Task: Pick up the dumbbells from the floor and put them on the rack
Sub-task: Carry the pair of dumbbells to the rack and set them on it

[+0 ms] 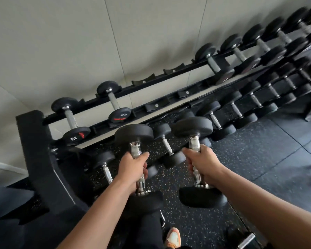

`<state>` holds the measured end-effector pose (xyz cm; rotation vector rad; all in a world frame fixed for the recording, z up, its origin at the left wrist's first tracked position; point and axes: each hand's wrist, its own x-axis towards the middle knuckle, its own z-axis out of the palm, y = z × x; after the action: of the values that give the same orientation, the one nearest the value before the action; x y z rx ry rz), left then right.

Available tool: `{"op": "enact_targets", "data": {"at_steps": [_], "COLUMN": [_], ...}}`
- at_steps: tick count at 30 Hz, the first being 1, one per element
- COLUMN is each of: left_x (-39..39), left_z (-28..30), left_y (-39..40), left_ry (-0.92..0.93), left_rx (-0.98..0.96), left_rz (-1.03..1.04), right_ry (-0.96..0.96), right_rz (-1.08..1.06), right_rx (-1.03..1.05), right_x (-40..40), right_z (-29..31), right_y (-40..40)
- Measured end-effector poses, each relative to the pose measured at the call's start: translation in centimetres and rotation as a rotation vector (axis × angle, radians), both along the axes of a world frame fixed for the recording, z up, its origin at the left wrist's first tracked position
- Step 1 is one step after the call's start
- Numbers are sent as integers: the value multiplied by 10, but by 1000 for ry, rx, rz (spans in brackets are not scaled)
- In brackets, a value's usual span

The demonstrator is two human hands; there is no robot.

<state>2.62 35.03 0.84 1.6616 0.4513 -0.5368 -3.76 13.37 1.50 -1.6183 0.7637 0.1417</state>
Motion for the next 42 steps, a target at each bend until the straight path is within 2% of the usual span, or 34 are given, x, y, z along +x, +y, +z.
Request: {"op": "enact_targets", "data": {"at_steps": [11,20,25,33,42], "left_x": [162,261,296,341,385], "left_z": [-23,-25,-30,-45,-64], "left_y": [-111,-182,-209,-226,-232], "left_ry": [51,65,54,102,141], "left_rx": [-46,-57,-20,-6,-31], "left_rz": [-4,100,211,385,472], "right_ry": [35,66,124,183,224], "right_rz": [-64,45,142,338,401], "right_rx": [33,-29,32,-24,-90], "right_x": [149,246,301,358,392], "right_z": [-14,-21,-31,-38,-55], "right_y": [-104,-182,-215,-250,-270]}}
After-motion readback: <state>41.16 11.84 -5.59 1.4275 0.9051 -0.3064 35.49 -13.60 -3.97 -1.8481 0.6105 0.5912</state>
